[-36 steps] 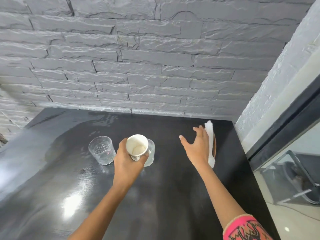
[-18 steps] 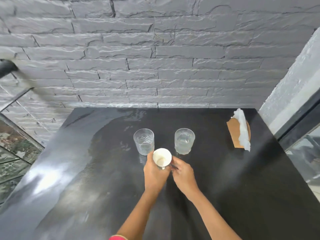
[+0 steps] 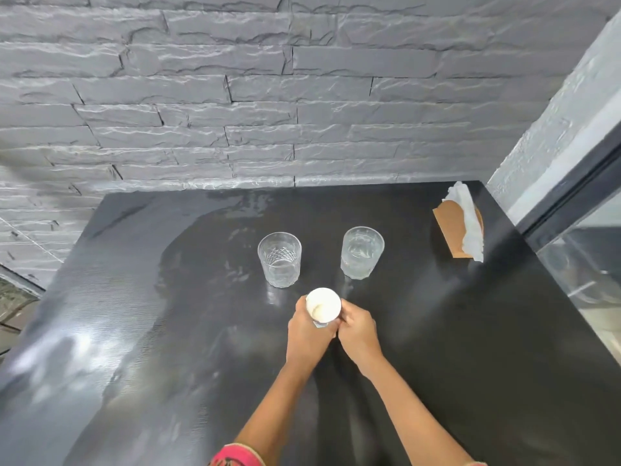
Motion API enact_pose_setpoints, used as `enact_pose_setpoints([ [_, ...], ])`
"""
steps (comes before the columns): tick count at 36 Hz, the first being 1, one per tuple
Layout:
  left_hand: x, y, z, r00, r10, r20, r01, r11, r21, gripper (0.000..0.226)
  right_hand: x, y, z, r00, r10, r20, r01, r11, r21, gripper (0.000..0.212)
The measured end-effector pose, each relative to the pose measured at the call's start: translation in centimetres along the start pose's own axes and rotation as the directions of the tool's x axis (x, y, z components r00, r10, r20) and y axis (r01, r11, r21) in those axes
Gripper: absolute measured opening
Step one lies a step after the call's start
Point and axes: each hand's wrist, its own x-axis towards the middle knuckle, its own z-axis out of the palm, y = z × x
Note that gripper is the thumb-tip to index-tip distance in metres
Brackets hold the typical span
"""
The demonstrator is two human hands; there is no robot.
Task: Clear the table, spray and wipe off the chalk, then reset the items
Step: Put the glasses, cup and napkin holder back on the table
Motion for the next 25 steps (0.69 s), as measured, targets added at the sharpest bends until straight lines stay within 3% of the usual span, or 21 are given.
enact_pose_setpoints([
  [11, 0.1, -0.3, 0.1, 0.994, 0.039, 0.105, -0.049, 0.995, 0.091, 0.062, -0.3, 0.6, 0.4, 0.998, 0.037, -0.045, -0.039, 0.998, -0.04, 0.043],
  [14, -0.1, -0.3, -0.2, 0.99, 0.021, 0.143, -0.04, 0.991, 0.126, 0.074, -0.3, 0.7, 0.3, 0.999, 0.008, -0.037, -0.01, 0.999, -0.051, 0.042],
  [20, -1.5, 0.8, -1.2, 0.989, 0.075, 0.131, -0.108, 0.957, 0.27, 0.092, -0.2, 0.7, -0.6, 0.994, 0.054, -0.091, -0.065, 0.99, -0.124, 0.022],
  [23, -2.9, 2.1, -1.8, 0.984, 0.155, 0.088, -0.175, 0.93, 0.324, 0.086, -0.9, -0.1, -1.3, 0.989, 0.044, -0.144, -0.063, 0.989, -0.135, 0.05],
  [25, -4.3, 2.9, -2.5, 0.978, 0.197, 0.068, -0.208, 0.916, 0.344, 0.077, -1.9, -0.7, -1.8, 0.987, -0.011, -0.16, -0.008, 0.993, -0.118, 0.055],
])
